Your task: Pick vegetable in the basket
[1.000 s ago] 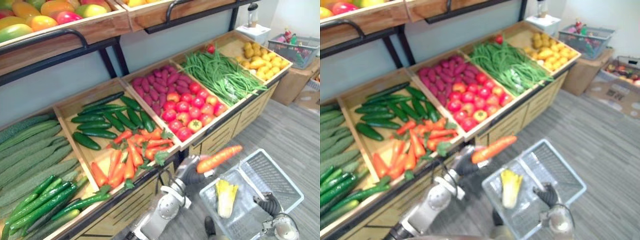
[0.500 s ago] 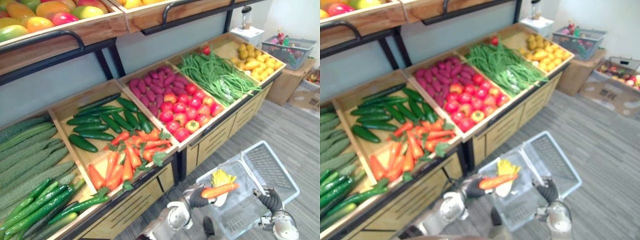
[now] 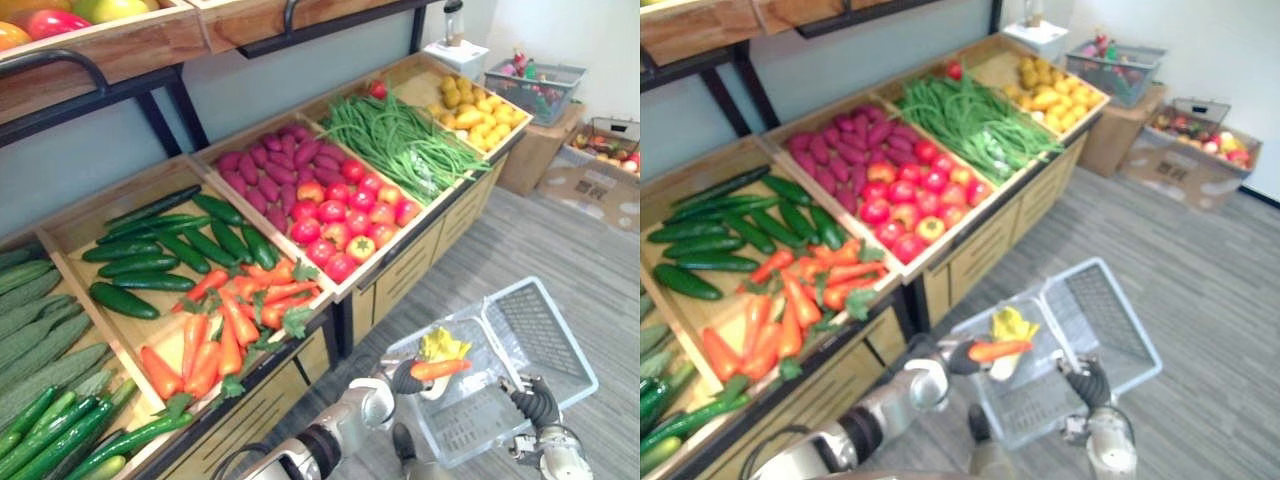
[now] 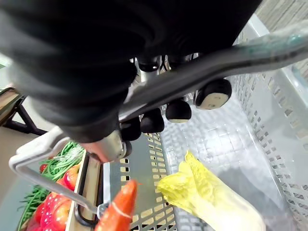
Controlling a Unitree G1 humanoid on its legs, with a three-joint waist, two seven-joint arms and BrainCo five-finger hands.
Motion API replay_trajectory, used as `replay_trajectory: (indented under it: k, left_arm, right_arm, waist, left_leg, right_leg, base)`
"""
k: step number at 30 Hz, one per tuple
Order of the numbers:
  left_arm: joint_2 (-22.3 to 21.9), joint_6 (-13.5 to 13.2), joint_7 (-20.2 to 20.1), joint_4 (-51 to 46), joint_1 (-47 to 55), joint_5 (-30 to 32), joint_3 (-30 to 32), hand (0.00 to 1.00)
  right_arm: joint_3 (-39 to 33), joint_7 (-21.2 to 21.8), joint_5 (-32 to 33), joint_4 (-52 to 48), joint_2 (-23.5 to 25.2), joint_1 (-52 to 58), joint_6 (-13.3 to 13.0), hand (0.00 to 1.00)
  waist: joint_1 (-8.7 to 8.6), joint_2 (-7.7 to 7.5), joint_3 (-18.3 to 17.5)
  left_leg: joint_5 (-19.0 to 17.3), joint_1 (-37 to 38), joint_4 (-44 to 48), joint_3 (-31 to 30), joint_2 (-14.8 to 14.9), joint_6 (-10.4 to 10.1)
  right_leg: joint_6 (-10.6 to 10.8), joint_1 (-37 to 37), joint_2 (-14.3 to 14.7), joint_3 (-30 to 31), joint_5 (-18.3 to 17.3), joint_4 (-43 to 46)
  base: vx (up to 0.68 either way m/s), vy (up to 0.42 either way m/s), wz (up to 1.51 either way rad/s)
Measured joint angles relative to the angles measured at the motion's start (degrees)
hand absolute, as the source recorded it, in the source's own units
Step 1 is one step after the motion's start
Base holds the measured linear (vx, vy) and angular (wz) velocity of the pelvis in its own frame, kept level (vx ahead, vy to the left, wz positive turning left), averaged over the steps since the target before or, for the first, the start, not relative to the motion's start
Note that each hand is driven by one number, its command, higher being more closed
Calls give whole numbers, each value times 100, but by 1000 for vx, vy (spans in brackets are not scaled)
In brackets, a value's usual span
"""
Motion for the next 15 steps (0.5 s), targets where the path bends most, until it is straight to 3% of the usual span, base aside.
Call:
replay_trajectory:
  k: [2, 3, 6, 15]
  left_arm:
    - [-82, 39, 118, 31, -109, -15, -43, 100]
    - [-105, 69, 126, 83, -164, -26, -101, 0]
    - [-134, 84, 130, 135, -226, -51, -215, 0]
    - [-233, -67, 91, 38, -468, -296, -963, 0]
  right_arm:
    - [13, -8, 1, 12, 0, 47, 0, 100]
    - [46, -11, 1, 31, -1, 49, 1, 100]
    - [154, -25, 7, 75, -7, 40, 0, 100]
    - [220, -116, 17, 136, -9, 5, 0, 100]
  waist:
    - [-18, -13, 8]
    - [-42, -26, 16]
    - [-129, -51, 32]
    - [-140, -132, 80]
  left_leg:
    - [-6, 18, -28, 76, -6, 1]
    - [-7, 62, -66, 128, -10, 0]
    - [-42, 91, -76, 202, -3, -1]
    - [-107, 124, -80, 242, -34, 12]
  right_leg:
    - [10, -33, 16, 57, 4, 0]
    - [11, -39, 33, 101, 4, 1]
    - [26, -45, 66, 172, -8, 1]
    - [96, -46, 42, 199, -61, 30]
  base:
    - [12, -30, -16]
    - [7, -34, -20]
    - [-5, -43, -15]
    - [-13, -42, -2]
